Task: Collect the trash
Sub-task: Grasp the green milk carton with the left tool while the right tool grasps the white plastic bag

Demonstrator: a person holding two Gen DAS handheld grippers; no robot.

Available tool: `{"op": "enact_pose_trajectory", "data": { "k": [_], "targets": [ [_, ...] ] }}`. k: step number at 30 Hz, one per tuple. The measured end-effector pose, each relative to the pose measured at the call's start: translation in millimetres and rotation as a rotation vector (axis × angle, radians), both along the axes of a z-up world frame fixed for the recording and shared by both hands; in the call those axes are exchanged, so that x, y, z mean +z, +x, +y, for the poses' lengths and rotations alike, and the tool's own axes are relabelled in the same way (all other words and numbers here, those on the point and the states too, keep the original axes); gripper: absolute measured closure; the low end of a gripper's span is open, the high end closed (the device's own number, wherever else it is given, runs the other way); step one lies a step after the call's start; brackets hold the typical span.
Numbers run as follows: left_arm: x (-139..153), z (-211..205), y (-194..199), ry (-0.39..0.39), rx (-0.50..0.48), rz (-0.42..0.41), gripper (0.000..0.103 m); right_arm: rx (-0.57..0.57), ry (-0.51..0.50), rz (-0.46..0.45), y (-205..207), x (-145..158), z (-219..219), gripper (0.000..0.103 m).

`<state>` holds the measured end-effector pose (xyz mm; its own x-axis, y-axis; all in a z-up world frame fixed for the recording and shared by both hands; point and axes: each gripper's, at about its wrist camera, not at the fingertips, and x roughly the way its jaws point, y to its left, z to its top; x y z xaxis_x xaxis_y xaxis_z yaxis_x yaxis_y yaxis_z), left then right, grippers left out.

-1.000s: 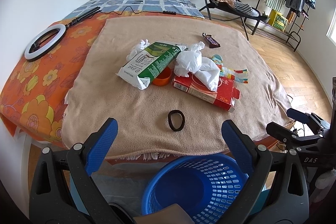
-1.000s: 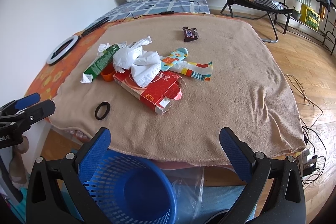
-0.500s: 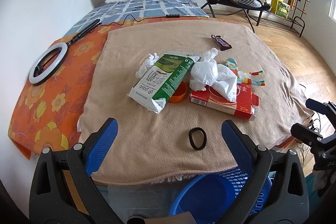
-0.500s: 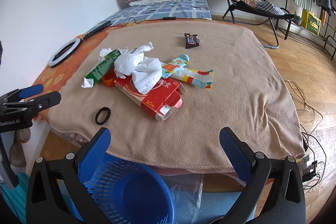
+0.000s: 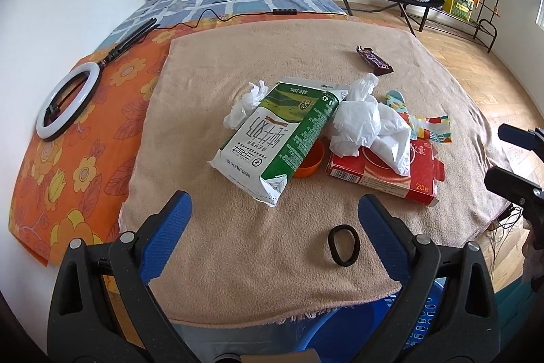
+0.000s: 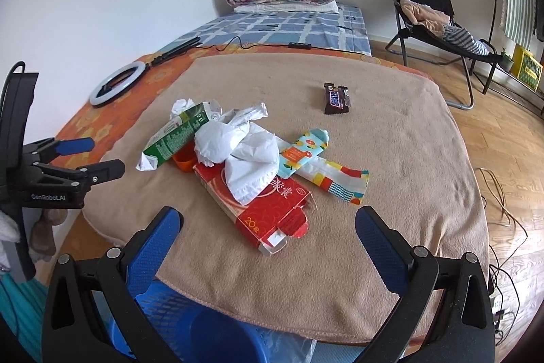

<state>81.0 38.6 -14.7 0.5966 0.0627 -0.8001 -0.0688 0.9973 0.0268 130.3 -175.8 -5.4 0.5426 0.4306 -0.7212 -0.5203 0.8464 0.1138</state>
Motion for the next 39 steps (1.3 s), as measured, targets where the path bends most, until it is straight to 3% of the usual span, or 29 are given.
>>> {"op": "enact_pose_trajectory", "data": {
  "k": [15, 19, 24, 30, 33, 35, 39],
  "targets": [
    [-15, -14, 36, 0.075, -0.036, 0.026, 0.008, 0.023, 0.02, 0.031, 35, -9, 17, 0.001],
    [-19, -22, 45, 0.137, -0.054, 0.027, 0.011, 0.027, 0.032, 0.041, 39, -10, 20, 0.001],
    [-31, -29, 58, 0.276, -0.056, 0.037, 0.012, 0.028, 0.032, 0.035, 44, -9, 25, 0.001],
    [-51, -34, 71, 0.375, -0.073, 0.069, 0.02, 0.03, 0.024, 0.04, 51, -13, 28, 0.001],
    [-56, -31, 77, 0.378, -0.069, 0.082, 0.037, 0.032, 0.02, 0.046, 55, -16, 31, 0.001],
    [-55, -25, 79, 0.349, -0.064, 0.093, 0.056, 0.033, 0.014, 0.045, 58, -17, 34, 0.001],
    [-37, -15, 77, 0.293, -0.047, 0.056, 0.065, 0.04, 0.004, 0.045, 62, -20, 38, 0.001]
  ]
}}
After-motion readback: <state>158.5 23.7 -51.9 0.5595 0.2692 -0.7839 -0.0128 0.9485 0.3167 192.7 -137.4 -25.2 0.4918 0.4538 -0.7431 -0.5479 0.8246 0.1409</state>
